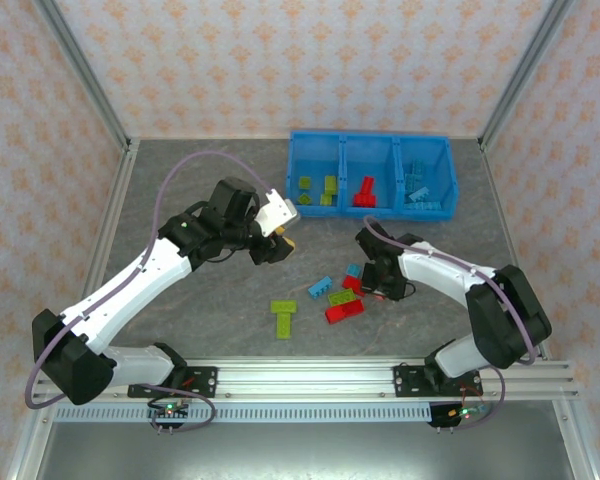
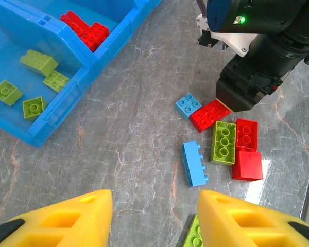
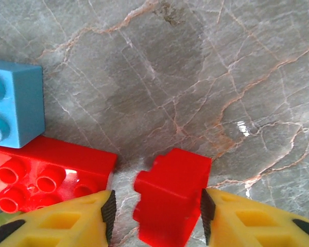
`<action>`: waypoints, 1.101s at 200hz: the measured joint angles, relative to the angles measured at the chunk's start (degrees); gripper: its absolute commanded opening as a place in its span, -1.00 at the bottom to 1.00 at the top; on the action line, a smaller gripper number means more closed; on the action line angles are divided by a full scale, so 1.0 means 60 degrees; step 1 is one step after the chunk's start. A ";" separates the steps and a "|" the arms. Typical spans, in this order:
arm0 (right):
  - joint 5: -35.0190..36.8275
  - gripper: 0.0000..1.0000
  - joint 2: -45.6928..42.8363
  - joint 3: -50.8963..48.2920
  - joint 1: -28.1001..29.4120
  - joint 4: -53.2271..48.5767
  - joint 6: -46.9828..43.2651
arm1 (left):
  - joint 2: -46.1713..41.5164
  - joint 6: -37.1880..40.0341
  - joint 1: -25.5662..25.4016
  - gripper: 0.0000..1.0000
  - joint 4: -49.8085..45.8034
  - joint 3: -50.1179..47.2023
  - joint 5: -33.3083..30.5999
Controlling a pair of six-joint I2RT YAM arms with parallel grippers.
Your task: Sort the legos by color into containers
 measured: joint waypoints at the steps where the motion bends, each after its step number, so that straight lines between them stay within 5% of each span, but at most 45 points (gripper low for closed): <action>1: -0.0007 -0.16 0.0000 -0.0004 0.0000 0.0011 0.0018 | 0.0000 -0.0004 0.0000 -0.03 0.0000 -0.0007 0.0000; 84: 0.0750 -0.44 -0.0586 0.0175 0.0036 -0.0295 0.0080 | -0.0350 -0.0025 0.0000 0.01 0.0044 -0.0321 0.0007; 132: 0.2033 -0.43 -0.1104 0.2823 0.0033 -0.0328 -0.0368 | -0.0583 -0.0182 -0.0062 0.02 0.0291 -0.0321 0.0222; 182: 0.2867 -0.43 0.2178 0.6921 -0.0619 0.0732 -0.1268 | -0.0608 -0.0579 -0.0106 0.06 0.0616 -0.0335 0.0244; 220: 0.2794 -0.33 0.4710 0.8517 -0.1319 0.0958 -0.1468 | -0.0707 -0.0783 -0.0495 0.08 0.0674 -0.0495 -0.0055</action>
